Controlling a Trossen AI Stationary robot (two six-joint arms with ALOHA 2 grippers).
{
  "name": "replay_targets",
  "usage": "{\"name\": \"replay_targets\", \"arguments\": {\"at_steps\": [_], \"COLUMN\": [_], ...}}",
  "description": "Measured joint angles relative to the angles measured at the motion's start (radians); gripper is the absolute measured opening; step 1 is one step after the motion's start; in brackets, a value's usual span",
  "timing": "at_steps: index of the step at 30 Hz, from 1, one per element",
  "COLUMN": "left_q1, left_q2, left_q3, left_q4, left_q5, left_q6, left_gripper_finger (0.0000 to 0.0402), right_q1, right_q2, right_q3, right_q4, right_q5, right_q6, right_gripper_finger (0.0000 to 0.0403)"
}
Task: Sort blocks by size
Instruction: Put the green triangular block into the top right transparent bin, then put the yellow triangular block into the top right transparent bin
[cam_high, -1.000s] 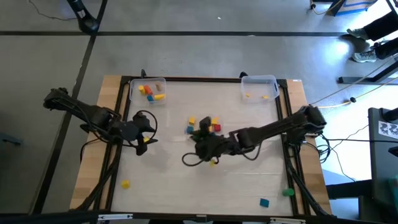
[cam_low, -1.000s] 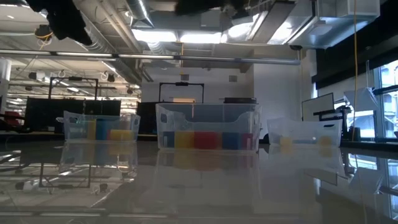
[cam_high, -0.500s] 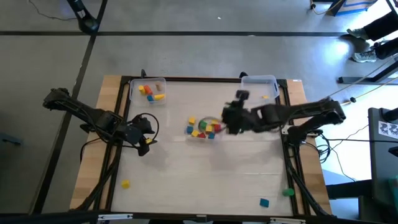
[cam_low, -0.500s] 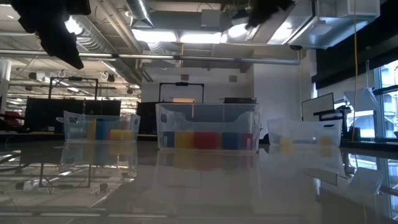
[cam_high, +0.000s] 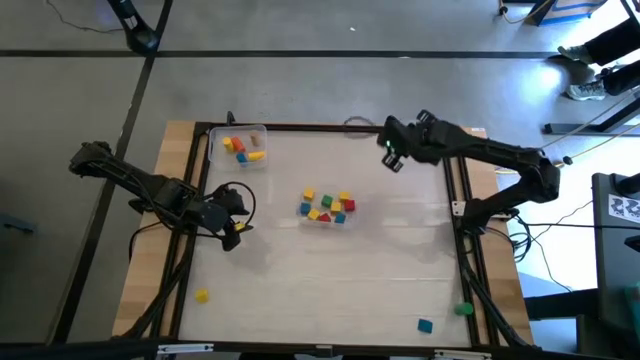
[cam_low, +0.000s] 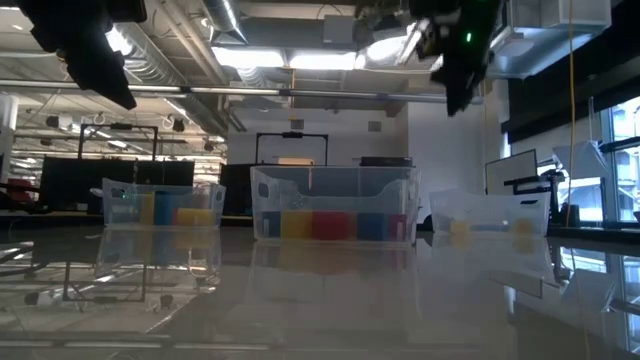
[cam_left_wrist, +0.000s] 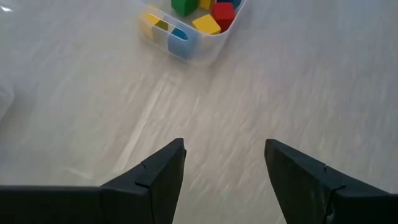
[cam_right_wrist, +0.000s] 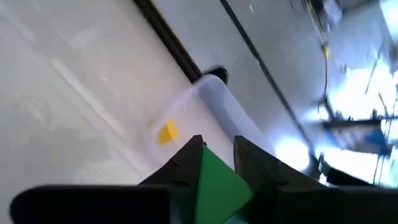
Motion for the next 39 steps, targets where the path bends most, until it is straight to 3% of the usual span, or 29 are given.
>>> {"name": "replay_targets", "arguments": {"at_steps": [10,21,32,39], "left_q1": [0.0,0.0,0.002,0.002], "left_q2": [0.0,0.0,0.0,0.0], "left_q3": [0.0,0.0,0.0,0.0], "left_q4": [0.002,0.023,0.023,0.025], "left_q5": [-0.001,-0.002,-0.002,-0.002], "left_q6": [0.0,0.021,0.003,0.115], "left_gripper_finger": [0.021,0.021,0.021,0.021], "right_q1": [-0.274,-0.393,-0.4,-0.295], "right_q2": [0.001,0.001,0.002,-0.054], "right_q3": [-0.199,-0.353,-0.41,-0.389], "right_q4": [0.279,0.485,0.58,0.623], "right_q5": [-0.175,-0.224,-0.176,-0.314], "right_q6": [-0.037,-0.036,-0.03,-0.036], "right_gripper_finger": [0.0085,0.0079,0.0237,0.0257]}}
